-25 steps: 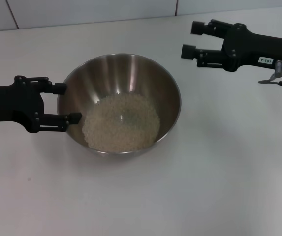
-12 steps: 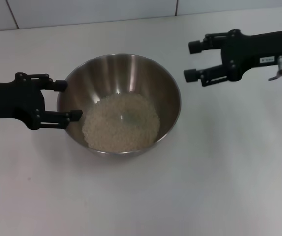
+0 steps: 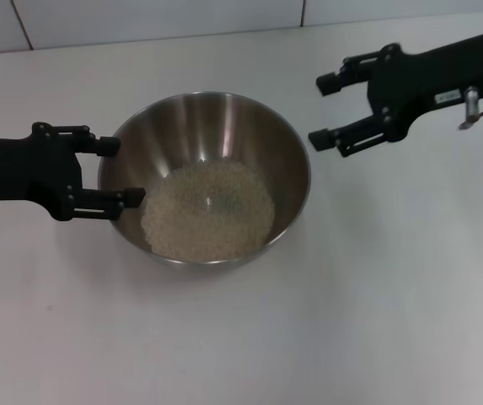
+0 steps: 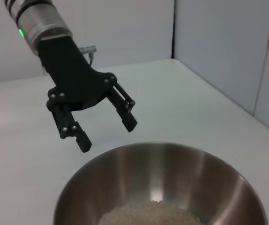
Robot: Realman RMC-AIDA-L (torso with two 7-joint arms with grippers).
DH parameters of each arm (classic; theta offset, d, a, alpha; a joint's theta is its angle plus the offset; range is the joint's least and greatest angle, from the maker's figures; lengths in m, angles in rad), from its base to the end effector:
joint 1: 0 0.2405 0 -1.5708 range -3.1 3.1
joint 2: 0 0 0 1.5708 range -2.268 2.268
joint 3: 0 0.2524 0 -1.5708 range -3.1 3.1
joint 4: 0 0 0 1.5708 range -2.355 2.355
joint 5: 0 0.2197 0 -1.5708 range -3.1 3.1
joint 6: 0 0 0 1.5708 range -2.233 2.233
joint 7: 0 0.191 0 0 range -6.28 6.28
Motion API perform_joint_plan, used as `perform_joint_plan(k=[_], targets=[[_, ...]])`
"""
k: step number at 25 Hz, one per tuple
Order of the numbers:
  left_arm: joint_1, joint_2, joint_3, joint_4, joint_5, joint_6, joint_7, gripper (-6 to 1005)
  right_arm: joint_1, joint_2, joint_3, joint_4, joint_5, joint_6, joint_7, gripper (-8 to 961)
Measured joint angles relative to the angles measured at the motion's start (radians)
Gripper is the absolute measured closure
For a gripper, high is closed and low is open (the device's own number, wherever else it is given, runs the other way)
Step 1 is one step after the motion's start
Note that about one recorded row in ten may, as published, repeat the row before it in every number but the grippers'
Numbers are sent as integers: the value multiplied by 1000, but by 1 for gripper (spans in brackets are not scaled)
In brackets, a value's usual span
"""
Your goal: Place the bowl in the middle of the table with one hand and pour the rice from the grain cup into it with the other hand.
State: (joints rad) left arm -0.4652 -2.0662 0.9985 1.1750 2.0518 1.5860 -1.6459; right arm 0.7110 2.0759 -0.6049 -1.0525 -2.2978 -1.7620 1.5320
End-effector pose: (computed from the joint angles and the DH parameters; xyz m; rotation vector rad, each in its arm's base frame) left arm -0.2023 0.3602 -0.0041 -2.8561 -0.3140 -0.2967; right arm 0.1882 0.3874 0.0225 -2.8683 0.2529 0.3275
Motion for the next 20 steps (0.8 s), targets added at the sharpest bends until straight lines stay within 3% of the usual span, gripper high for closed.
perform_joint_plan(k=[20], targets=[[7, 0, 2, 0, 4, 0, 0, 204, -16, 2, -33, 69, 28, 43, 11, 124]])
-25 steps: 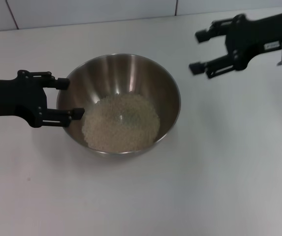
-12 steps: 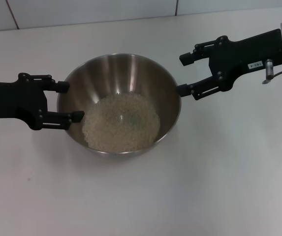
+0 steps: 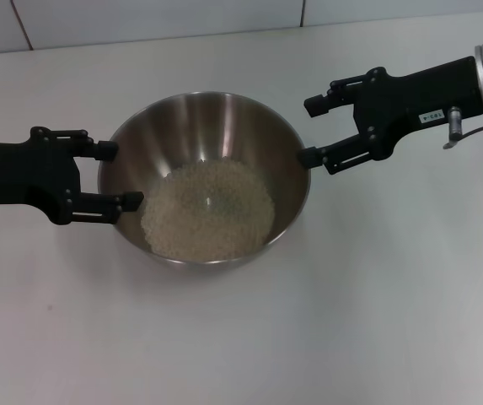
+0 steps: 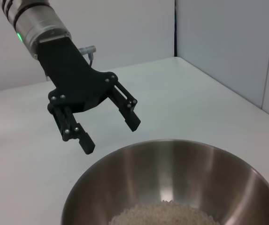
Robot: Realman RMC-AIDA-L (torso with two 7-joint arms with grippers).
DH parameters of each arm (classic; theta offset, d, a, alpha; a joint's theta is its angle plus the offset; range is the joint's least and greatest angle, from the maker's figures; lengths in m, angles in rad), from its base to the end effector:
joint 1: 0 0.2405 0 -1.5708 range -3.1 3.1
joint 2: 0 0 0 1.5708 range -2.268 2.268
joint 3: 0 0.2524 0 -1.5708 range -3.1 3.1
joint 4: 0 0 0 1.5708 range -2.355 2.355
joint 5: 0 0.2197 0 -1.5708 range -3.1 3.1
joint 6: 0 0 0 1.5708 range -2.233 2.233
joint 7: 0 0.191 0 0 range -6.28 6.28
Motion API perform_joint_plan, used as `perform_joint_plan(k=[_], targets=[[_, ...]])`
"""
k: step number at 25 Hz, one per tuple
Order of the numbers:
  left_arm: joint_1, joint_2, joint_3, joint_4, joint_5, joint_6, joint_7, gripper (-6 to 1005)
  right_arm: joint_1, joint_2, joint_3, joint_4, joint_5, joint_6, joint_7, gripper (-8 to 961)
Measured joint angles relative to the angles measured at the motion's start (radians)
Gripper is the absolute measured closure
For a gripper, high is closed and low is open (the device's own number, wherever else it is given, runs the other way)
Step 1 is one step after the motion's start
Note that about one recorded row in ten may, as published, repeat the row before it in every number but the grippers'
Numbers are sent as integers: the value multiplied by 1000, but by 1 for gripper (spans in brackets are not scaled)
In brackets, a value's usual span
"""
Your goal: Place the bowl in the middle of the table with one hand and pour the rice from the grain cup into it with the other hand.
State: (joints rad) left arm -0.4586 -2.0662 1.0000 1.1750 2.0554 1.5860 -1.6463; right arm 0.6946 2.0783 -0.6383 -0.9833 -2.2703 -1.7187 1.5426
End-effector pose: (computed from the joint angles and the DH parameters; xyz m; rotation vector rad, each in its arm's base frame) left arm -0.2052 0.3587 -0.0046 -2.8564 -0.3239 -0.2895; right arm 0.1948 0.3847 0.0063 -2.8819 0.3331 0.3635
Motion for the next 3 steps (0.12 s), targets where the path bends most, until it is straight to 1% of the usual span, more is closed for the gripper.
perform_joint_plan(k=[3], targets=[[0, 0, 0, 0, 0, 0, 0, 204, -3, 0, 0, 6, 6, 9, -3, 124]])
